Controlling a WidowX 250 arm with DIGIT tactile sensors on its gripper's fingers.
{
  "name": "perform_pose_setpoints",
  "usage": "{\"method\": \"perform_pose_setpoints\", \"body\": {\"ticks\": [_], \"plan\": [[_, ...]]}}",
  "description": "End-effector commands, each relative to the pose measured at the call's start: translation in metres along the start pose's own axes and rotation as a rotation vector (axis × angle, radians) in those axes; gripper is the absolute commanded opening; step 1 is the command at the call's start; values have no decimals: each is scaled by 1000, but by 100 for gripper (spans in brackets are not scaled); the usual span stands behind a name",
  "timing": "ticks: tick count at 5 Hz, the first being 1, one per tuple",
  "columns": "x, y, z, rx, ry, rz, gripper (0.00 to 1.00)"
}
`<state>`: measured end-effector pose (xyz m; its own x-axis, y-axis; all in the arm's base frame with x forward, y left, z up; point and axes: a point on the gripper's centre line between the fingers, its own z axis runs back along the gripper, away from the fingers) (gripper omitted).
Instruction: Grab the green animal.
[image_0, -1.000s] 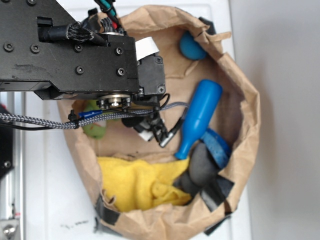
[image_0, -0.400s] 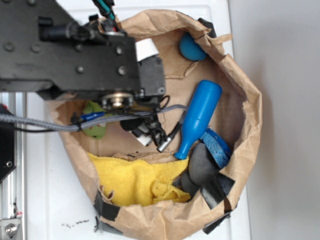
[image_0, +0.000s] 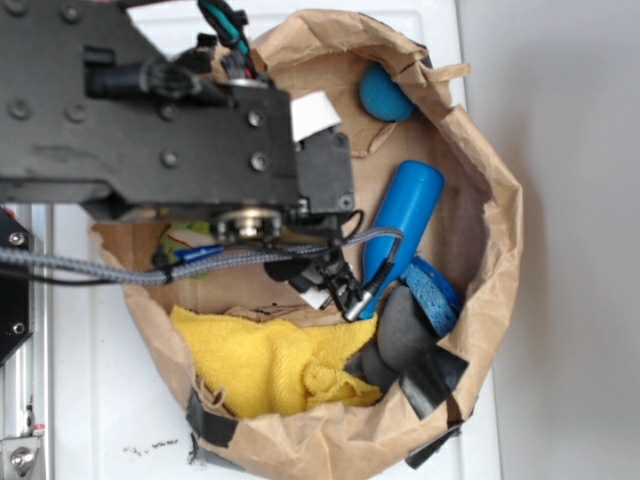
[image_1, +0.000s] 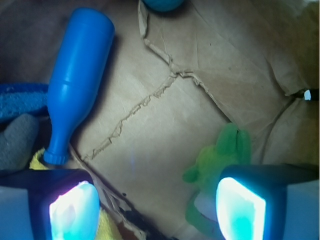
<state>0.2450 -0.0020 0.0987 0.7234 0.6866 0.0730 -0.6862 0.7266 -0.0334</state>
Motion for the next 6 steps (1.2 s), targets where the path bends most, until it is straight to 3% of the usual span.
{"method": "perform_pose_setpoints", "body": {"ticks": [1,3,6], "plan": [[9,-6,-14,18,-28,35,100],[10,25,-18,54,9,1,100],[-9,59,-44,16,86,-72,100]]}}
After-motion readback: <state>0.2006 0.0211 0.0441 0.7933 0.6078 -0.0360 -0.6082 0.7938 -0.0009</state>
